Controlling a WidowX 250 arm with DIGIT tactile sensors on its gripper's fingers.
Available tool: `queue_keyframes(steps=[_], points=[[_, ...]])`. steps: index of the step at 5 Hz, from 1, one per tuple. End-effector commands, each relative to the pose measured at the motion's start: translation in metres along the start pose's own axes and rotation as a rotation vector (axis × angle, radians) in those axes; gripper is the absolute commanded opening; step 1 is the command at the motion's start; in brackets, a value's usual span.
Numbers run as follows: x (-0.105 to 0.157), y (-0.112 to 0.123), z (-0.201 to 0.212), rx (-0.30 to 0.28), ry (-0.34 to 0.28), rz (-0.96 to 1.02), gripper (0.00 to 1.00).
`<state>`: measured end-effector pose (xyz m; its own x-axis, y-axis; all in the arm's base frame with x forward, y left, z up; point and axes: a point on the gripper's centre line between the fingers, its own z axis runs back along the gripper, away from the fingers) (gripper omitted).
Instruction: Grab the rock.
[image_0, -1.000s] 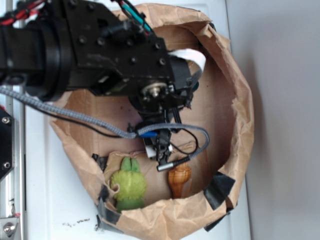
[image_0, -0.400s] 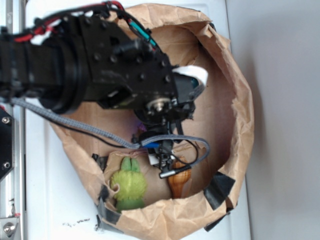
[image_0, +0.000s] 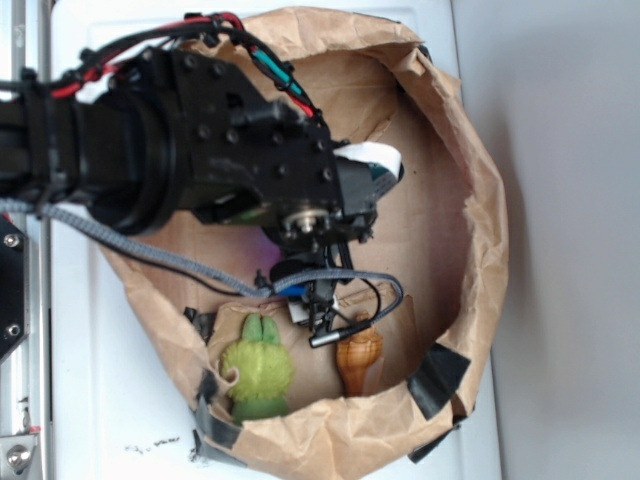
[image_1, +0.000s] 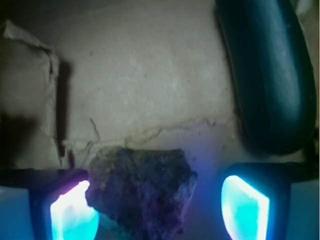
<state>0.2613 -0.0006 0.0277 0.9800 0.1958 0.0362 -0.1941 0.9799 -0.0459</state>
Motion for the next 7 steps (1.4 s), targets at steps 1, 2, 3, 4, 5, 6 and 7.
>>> queue_keyframes(steps=[1, 2, 3, 4, 5, 6, 7], points=[[0.008, -0.006, 0.006, 0.004, -0.064, 0.006, 0.00], [0.008, -0.009, 0.006, -0.014, -0.074, 0.005, 0.00], [0.009, -0.010, 0.017, -0.036, -0.099, 0.008, 0.00], [0.009, -0.004, 0.019, -0.066, -0.099, 0.017, 0.00], [0.006, 0.010, 0.051, -0.064, -0.163, 0.005, 0.00], [-0.042, 0.003, 0.103, -0.054, -0.138, 0.004, 0.00], [-0.076, 0.011, 0.128, -0.079, -0.153, -0.004, 0.00]])
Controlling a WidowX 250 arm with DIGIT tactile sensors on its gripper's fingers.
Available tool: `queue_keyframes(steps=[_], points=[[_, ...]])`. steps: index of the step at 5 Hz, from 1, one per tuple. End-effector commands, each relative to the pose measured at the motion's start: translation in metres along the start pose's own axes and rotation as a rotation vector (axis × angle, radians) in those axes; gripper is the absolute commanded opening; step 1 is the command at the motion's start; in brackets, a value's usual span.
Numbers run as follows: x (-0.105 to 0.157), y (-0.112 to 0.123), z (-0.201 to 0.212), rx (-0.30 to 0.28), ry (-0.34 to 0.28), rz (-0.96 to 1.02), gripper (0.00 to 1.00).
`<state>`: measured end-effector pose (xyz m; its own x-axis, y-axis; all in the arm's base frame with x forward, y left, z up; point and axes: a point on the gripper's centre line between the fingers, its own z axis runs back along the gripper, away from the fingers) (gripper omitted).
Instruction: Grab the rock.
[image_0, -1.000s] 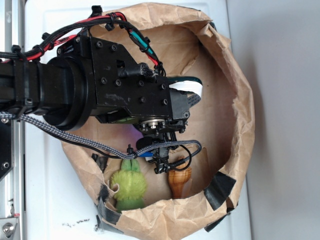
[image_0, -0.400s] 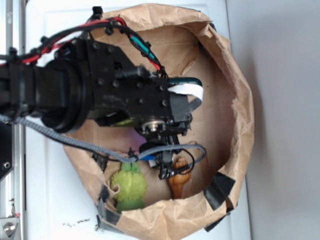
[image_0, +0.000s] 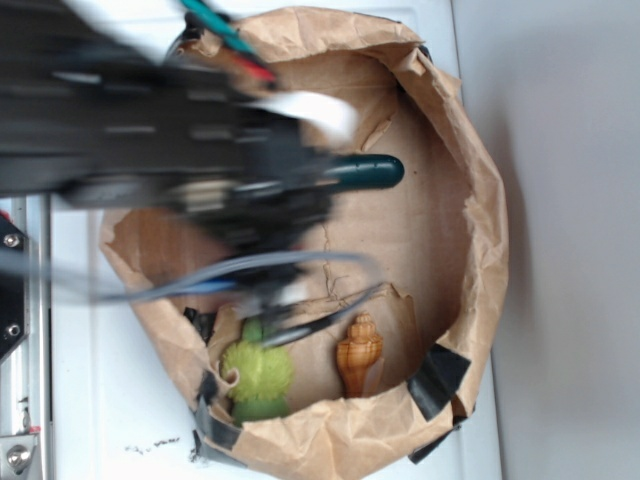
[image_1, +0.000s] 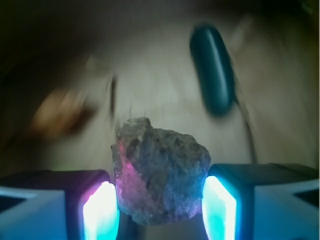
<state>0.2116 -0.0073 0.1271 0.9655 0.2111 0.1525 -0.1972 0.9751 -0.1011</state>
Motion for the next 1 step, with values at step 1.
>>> queue_keyframes(steps=[1], points=[[-0.0091, 0.0210, 0.0329, -0.006, -0.067, -0.021, 0.00]])
